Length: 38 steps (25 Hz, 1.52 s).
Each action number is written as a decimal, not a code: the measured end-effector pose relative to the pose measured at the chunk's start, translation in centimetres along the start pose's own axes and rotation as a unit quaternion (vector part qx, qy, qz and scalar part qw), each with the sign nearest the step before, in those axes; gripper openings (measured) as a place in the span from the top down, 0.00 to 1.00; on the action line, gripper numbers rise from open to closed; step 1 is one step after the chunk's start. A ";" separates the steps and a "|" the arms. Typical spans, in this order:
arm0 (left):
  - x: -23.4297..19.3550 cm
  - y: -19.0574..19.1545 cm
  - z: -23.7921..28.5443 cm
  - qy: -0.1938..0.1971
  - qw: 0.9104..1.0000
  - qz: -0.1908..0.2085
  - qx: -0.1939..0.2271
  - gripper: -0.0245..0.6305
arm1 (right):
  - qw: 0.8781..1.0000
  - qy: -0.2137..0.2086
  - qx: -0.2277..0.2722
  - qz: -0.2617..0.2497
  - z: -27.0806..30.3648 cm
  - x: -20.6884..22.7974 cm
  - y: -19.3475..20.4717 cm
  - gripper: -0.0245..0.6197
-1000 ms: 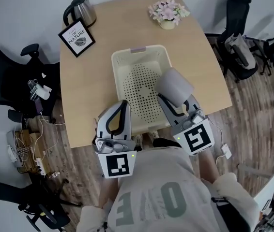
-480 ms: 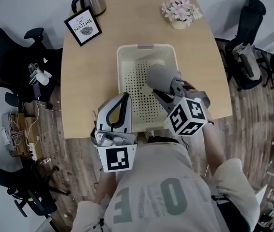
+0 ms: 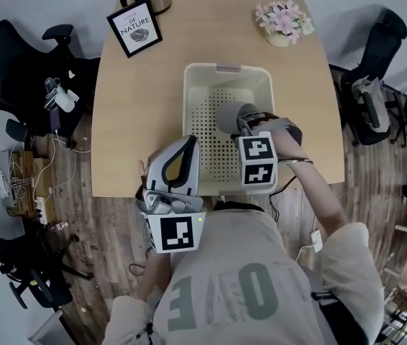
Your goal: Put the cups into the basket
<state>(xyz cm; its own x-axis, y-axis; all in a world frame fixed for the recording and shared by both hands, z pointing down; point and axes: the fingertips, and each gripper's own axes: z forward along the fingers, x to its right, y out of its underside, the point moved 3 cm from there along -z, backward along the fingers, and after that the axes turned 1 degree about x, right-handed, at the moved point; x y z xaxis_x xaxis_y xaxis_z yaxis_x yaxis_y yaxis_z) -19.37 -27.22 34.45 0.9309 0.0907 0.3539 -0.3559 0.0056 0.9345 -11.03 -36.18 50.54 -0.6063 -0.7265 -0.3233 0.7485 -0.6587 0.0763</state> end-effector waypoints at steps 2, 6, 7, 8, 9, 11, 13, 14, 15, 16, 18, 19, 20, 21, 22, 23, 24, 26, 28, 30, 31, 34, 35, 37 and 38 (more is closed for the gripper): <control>0.0 0.3 -0.1 -0.007 1.000 -0.011 0.010 0.95 | 0.999 -0.017 -0.026 -0.037 1.6 -0.2 0.3 0.89; -0.5 0.9 -0.6 -0.014 1.000 -0.014 0.003 0.95 | 0.993 -0.053 -0.064 -0.088 4.1 -0.9 0.6 0.89; -0.6 1.1 -0.8 -0.016 1.000 -0.016 0.002 0.95 | 0.991 -0.060 -0.073 -0.098 4.6 -1.1 0.8 0.89; -0.7 1.3 -0.9 -0.019 1.000 -0.019 0.003 0.95 | 0.989 -0.066 -0.082 -0.106 5.0 -1.2 0.9 0.89; -0.7 1.4 -1.0 -0.020 1.000 -0.022 0.004 0.95 | 0.987 -0.072 -0.088 -0.114 5.3 -1.4 1.0 0.89; -0.9 1.7 -1.2 -0.024 0.999 -0.023 0.002 0.95 | 0.983 -0.087 -0.097 -0.127 5.9 -1.9 1.0 0.89; -1.0 1.9 -1.6 -0.027 0.999 -0.025 -0.001 0.95 | 0.980 -0.100 -0.102 -0.141 6.4 -2.6 0.9 0.89; -1.1 2.0 -1.7 -0.029 0.999 -0.025 -0.002 0.95 | 0.978 -0.104 -0.103 -0.147 6.7 -2.9 0.8 0.89; -1.1 2.1 -1.9 -0.031 0.999 -0.026 -0.004 0.95 | 0.977 -0.106 -0.104 -0.152 6.9 -3.1 0.7 0.89; -1.2 2.2 -2.1 -0.033 0.999 -0.026 -0.005 0.95 | 0.976 -0.109 -0.105 -0.157 7.1 -3.4 0.6 0.89; -1.5 2.4 -2.3 -0.036 0.999 -0.027 -0.006 0.95 | 0.975 -0.118 -0.104 -0.158 7.4 -3.8 0.5 0.89; -1.6 2.4 -2.5 -0.038 0.999 -0.027 -0.007 0.95 | 0.975 -0.122 -0.101 -0.153 7.6 -4.0 0.4 0.89; -1.7 2.5 -2.5 -0.040 0.999 -0.027 -0.008 0.95 | 0.977 -0.123 -0.097 -0.147 7.7 -4.0 0.3 0.89; -1.7 2.6 -2.6 -0.042 0.999 -0.028 -0.009 0.95 | 0.979 -0.120 -0.092 -0.140 7.8 -4.0 0.2 0.88; -1.8 2.6 -2.7 -0.043 0.999 -0.028 -0.010 0.95 | 0.981 -0.113 -0.089 -0.134 7.8 -3.9 0.1 0.86; -1.9 2.7 -2.8 -0.044 0.999 -0.028 -0.011 0.95 | 0.982 -0.103 -0.086 -0.130 7.7 -3.7 0.0 0.84; -2.0 2.8 -2.9 -0.044 0.999 -0.029 -0.011 0.95 | 0.984 -0.094 -0.083 -0.126 7.6 -3.5 -0.2 0.83; -2.1 2.9 -3.0 -0.044 0.999 -0.029 -0.012 0.95 | 0.986 -0.083 -0.080 -0.117 7.2 -2.9 -0.6 0.79; -2.0 2.9 -3.0 -0.042 0.999 -0.029 -0.012 0.95 | 0.988 -0.080 -0.078 -0.110 6.7 -2.5 -0.7 0.77; -1.9 2.8 -3.1 -0.040 0.999 -0.029 -0.009 0.95 | 0.989 -0.078 -0.075 -0.104 6.1 -2.3 -0.9 0.76; -1.9 2.7 -3.1 -0.039 0.999 -0.028 -0.008 0.95 | 0.990 -0.075 -0.072 -0.099 5.7 -2.2 -1.0 0.76; -1.7 2.5 -3.1 -0.037 0.999 -0.022 -0.006 0.95 | 0.995 -0.060 -0.051 -0.067 4.1 -1.8 -1.6 0.76; -1.6 2.5 -3.0 -0.035 0.999 -0.016 -0.008 0.95 | 0.996 -0.053 -0.043 -0.058 3.3 -1.6 -1.8 0.76; -1.3 2.3 -2.9 -0.029 1.000 -0.008 -0.010 0.95 | 0.998 -0.041 -0.027 -0.044 1.7 -1.4 -2.2 0.76; -1.1 2.3 -2.9 -0.025 1.000 -0.008 -0.009 0.95 | 0.999 -0.035 -0.017 -0.033 0.7 -1.3 -2.3 0.76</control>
<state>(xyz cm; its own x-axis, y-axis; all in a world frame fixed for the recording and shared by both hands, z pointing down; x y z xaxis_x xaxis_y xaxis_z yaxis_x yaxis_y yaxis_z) -21.46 -24.42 36.06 0.9395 0.0397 0.3403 -0.3414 0.0242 0.9396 -12.18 -33.84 51.43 -0.6708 -0.6947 -0.2596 0.7145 -0.6992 0.0245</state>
